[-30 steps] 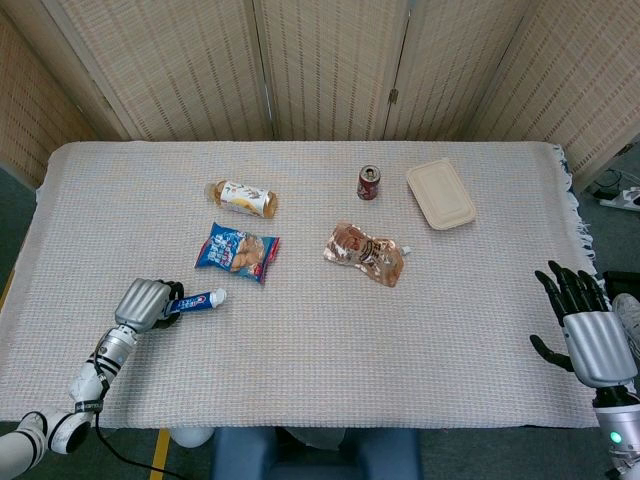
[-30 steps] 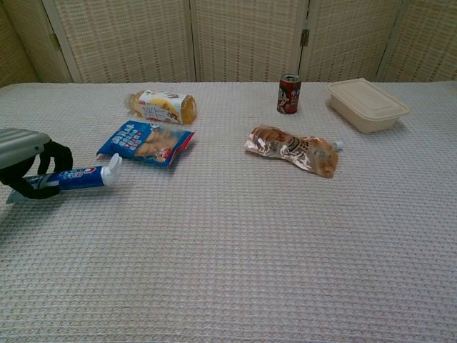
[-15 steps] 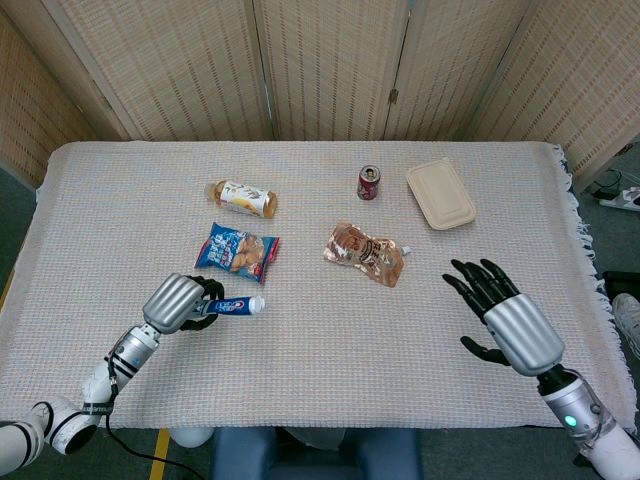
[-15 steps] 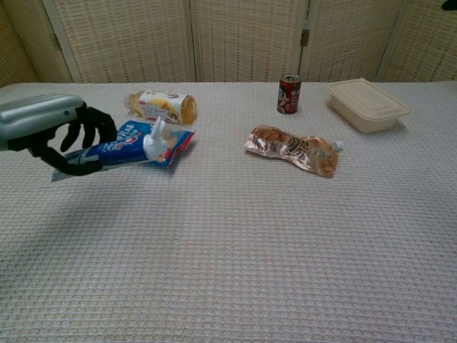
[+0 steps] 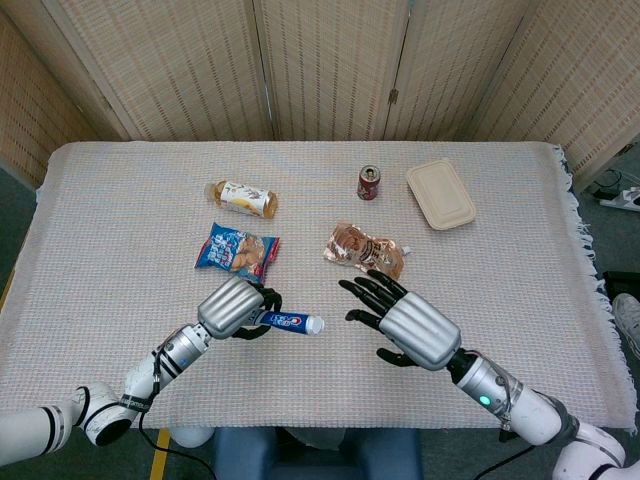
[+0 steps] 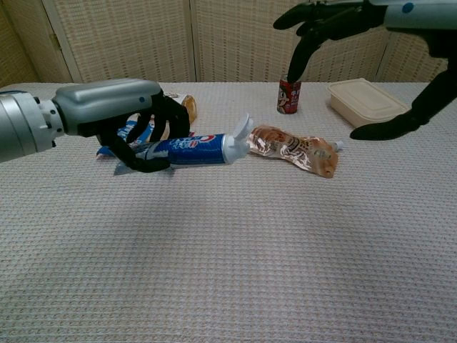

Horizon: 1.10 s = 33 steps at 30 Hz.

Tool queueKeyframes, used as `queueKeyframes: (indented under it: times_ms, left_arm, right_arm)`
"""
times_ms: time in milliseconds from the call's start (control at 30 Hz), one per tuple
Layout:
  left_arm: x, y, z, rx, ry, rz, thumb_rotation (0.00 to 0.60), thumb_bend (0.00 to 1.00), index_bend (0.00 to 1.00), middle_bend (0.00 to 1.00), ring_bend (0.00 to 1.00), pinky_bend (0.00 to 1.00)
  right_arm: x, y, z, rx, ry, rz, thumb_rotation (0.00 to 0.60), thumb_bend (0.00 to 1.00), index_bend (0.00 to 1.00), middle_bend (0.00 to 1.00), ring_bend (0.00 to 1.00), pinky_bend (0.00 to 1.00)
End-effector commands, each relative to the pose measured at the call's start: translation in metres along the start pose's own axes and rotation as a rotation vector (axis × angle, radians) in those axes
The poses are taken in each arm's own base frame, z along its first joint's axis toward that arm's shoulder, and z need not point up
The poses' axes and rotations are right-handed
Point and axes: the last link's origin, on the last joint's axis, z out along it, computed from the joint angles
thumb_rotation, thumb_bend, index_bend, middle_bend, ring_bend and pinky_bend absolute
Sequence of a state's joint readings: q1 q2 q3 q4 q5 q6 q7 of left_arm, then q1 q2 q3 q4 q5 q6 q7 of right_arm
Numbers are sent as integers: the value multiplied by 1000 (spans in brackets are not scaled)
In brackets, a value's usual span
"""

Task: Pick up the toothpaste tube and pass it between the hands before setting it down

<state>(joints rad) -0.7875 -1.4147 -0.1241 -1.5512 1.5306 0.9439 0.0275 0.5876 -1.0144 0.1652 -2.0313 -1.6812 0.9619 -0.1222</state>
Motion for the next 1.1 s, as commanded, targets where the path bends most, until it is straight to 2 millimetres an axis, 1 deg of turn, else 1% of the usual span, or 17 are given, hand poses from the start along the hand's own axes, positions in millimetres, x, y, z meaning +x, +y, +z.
queueKeyframes:
  times_ms: [33,233,367,567,900,1100]
  left_arm:
    - [1,13,11,-14,-15,-24,600,615,669,715,608,699]
    - [1,23,20,-15,-29,-47,600,621,669,718,611,699]
    - [1,25,22,-10,-33,-70,600,626,669,721,614,699]
    - [3,24,21,-3,-34,-89,600,632,670,723,615,699]
    - [3,14,16,13,-32,-154,600,640,671,726,617,699]
    - [4,10,16,16,-29,-193,600,645,677,732,621,699]
  right_arm:
    - [-3,-10,15,34,-16,-9,600,308,311,28,0,0]
    - [-7,-18,30,56,-21,-34,600,308,312,28,0,0]
    - [-9,-19,34,54,-31,-42,600,308,315,32,0,0]
    - [-12,-15,34,35,-50,-50,600,308,322,36,0,0]
    - [-16,-1,24,-22,-73,-47,600,308,332,45,0,0]
    - [-15,3,18,-33,-67,-46,600,308,334,53,0,0]
